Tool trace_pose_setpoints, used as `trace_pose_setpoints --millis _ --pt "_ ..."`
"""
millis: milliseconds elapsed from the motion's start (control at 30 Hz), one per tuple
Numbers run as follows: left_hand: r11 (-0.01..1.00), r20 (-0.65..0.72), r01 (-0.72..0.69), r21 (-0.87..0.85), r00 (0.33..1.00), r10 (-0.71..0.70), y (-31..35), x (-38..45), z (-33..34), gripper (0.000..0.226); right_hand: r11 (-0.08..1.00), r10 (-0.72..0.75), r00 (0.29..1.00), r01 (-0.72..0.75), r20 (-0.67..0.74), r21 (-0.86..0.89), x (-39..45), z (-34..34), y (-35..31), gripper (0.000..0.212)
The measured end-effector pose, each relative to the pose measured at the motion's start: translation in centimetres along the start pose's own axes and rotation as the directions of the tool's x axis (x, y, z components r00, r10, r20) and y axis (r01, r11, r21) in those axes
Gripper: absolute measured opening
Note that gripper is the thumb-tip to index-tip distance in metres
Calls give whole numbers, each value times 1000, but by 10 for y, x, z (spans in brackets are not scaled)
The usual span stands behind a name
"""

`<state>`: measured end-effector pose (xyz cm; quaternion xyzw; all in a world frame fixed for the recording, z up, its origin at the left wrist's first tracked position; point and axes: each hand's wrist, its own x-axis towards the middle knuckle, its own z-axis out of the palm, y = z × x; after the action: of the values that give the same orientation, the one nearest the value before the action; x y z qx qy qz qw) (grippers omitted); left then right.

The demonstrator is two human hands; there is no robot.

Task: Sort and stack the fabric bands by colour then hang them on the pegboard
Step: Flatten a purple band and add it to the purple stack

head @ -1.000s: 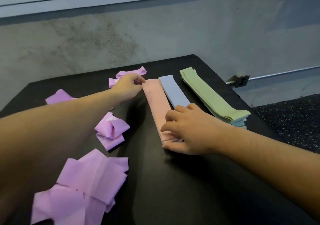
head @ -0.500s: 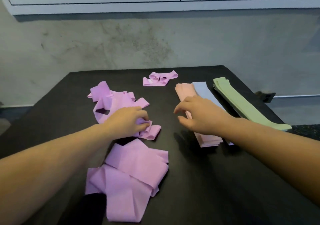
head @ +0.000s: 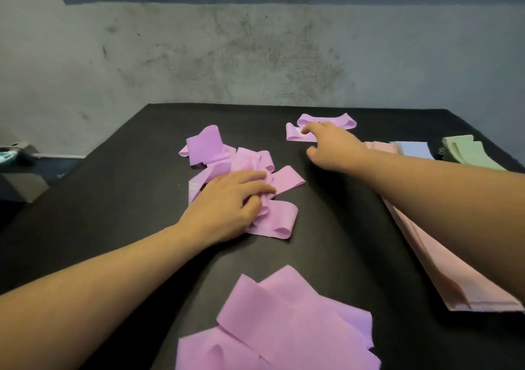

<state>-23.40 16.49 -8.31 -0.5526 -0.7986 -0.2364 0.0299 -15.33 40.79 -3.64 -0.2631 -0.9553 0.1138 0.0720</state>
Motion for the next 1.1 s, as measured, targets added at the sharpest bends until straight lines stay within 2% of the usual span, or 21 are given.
trace_pose_setpoints --millis 100,167,233,267,333,400,567,667,767,833,900,967,1033,1100 --pt "1000 4 3 -22 1000 -3 -3 0 4 58 985 118 993 -115 -16 125 32 7 3 51" --pt "1000 2 11 -25 1000 -11 -5 0 5 54 983 172 984 -175 49 62 46 14 7 45" --pt "1000 10 7 -1 1000 -7 -5 -2 4 56 973 231 968 -228 99 -40 53 20 10 50" --pt "1000 8 3 14 1000 -3 -5 -2 4 56 967 255 965 -252 69 -48 56 23 10 51" --pt "999 -10 -8 33 1000 8 -5 -1 4 56 964 266 964 -266 -29 -23 56 22 8 37" --pt "999 -30 -8 37 1000 9 -4 -3 4 55 956 289 955 -285 -70 66 51 17 5 28" --pt "999 -95 -17 51 995 22 -1 -5 4 50 962 127 986 -96 -110 254 12 0 -1 20" --pt "992 -118 -11 125 993 26 1 -7 3 49 941 35 993 4 -110 339 -22 -12 -12 12" --pt "957 -12 -2 291 1000 6 11 -13 -5 59 897 17 993 38 -120 441 -58 -26 -18 15" --pt "947 45 13 321 999 -29 26 -14 -15 69 846 29 989 53 -145 531 -85 -38 -19 20" --pt "976 4 84 203 996 -87 49 -16 -27 73 779 27 985 85 -170 621 -113 -52 -20 26" --pt "989 -71 140 -46 987 -143 76 -19 -37 70 723 20 985 105 -173 683 -141 -68 -20 30" --pt "935 -50 152 -321 983 -177 102 -24 -44 60 670 2 988 113 -154 733 -166 -85 -19 30" --pt "848 10 135 -512 988 -151 132 -33 -52 63 620 -25 991 117 -130 776 -193 -104 -18 27"
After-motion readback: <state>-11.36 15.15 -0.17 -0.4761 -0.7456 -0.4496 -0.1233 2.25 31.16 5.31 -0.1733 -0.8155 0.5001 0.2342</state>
